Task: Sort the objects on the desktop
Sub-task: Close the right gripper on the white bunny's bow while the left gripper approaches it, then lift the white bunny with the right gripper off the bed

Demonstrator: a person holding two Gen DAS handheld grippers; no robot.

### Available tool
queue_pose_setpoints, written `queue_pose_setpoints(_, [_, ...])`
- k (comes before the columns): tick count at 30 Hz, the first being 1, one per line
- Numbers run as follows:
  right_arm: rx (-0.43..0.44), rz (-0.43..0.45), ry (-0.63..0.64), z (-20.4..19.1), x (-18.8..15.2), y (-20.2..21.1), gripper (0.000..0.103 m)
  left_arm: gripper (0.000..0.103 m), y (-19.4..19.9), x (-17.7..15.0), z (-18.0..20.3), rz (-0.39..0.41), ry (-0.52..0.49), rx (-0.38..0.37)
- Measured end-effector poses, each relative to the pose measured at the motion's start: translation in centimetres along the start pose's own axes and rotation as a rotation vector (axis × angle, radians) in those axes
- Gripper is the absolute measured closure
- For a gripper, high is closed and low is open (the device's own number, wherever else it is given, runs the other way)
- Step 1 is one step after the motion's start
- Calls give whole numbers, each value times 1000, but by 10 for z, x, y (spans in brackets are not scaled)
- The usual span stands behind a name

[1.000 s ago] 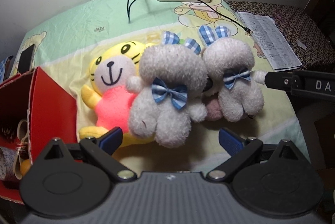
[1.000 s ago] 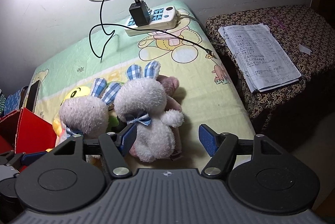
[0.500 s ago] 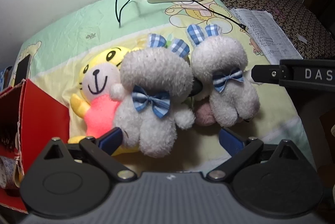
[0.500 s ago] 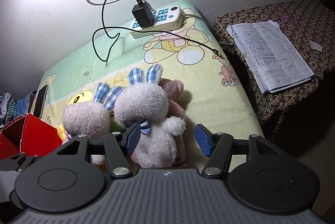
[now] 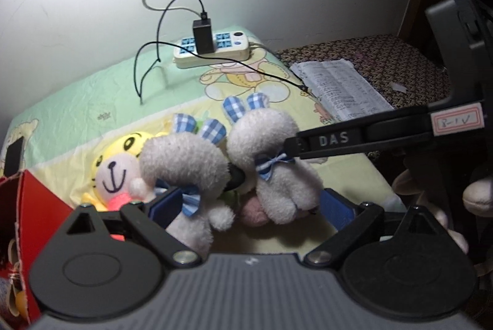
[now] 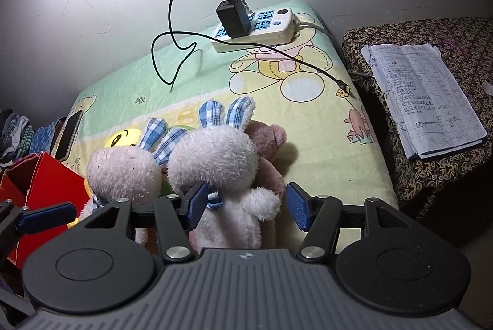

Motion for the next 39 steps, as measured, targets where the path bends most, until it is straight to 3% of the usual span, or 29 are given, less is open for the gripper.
queue_pose_setpoints(6, [51,-20,42,-2,1,-12,43,8,-28,-8,13,-21,-15,-114])
queue_pose_setpoints(11, [110,-31,33,5,4,-19,41,7,-53,-8,3,-66,56,-178])
queue_pose_setpoints(15, [184,-45,49,3,5,-20,42,7,-71,-11,0,-98,60,-147])
queue_pose_setpoints(21, [214,-78,17,4,3,-35,48,5,-82,-9,11,-101,-4,-80])
queue_pose_setpoints(23, [234,-85,-7,6,2,-37,55,5,-85,-8,13,-105,-21,-62])
queue_pose_setpoints(27, [245,-82,-3,5,1,-34,59,9,-85,-8,15,-105,-33,-46])
queue_pose_setpoints(33, [262,-90,-65,16,-5,-24,61,27,-78,-10,18,-125,-42,-106])
queue_pose_setpoints(37, [257,-86,-59,15,-10,-13,61,27,-71,-16,22,-140,-29,-145])
queue_pose_setpoints(39, [255,-80,-67,16,-13,-7,61,21,-67,-20,24,-136,-31,-144])
Point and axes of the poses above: each gripper's, at about its wrist camera, not at the fingertips, and y roughly against the way its jaws point, z to its right, x to its top, the point moved 2 cm from there along -y, roughly the way its jaws point, and after that the axes turned 6 degrees about z, right-handed, at the moved point
